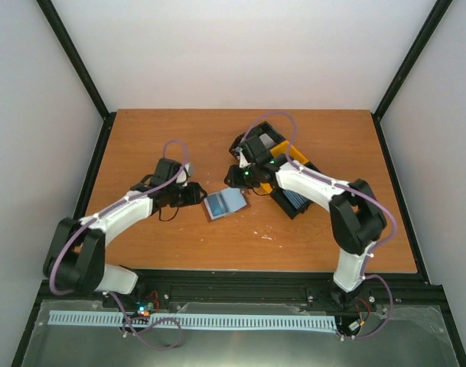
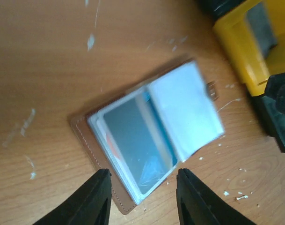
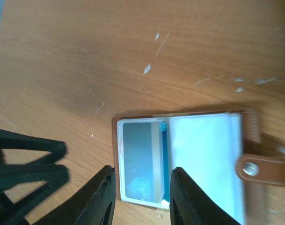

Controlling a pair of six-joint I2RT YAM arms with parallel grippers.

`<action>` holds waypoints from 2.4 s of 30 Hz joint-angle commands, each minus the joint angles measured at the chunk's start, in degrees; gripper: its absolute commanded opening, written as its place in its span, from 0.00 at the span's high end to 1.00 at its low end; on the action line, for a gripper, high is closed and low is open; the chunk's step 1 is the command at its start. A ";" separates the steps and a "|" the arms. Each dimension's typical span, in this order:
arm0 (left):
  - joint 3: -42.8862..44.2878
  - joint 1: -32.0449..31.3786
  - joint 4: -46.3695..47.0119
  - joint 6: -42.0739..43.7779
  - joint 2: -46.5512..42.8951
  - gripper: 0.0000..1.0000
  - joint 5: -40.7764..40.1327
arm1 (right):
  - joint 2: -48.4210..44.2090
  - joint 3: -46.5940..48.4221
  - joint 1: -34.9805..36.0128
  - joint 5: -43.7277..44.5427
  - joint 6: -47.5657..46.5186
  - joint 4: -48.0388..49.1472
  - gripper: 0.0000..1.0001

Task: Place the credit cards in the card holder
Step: Insert the credit card into the card holder, then close the card holder at the center of the board.

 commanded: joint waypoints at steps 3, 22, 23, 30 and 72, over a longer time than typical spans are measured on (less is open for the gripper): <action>-1.25 -0.02 0.77 1.67 -14.89 0.42 -14.15 | -8.99 -7.43 0.44 14.23 1.49 -3.07 0.63; -16.51 1.78 0.15 -9.88 -38.04 0.00 -8.45 | -0.39 -4.07 0.39 16.86 0.35 -6.69 0.55; -17.76 1.86 0.59 -10.93 -37.88 0.00 -7.03 | 0.54 -3.37 0.38 16.51 0.25 -6.77 0.58; -23.20 2.55 7.33 -15.03 -34.05 0.00 3.34 | 5.53 0.36 0.37 14.53 -2.70 -7.41 0.62; -11.37 5.19 23.02 -22.16 8.54 0.29 13.65 | 12.33 -1.04 2.22 16.10 -5.69 -11.34 0.56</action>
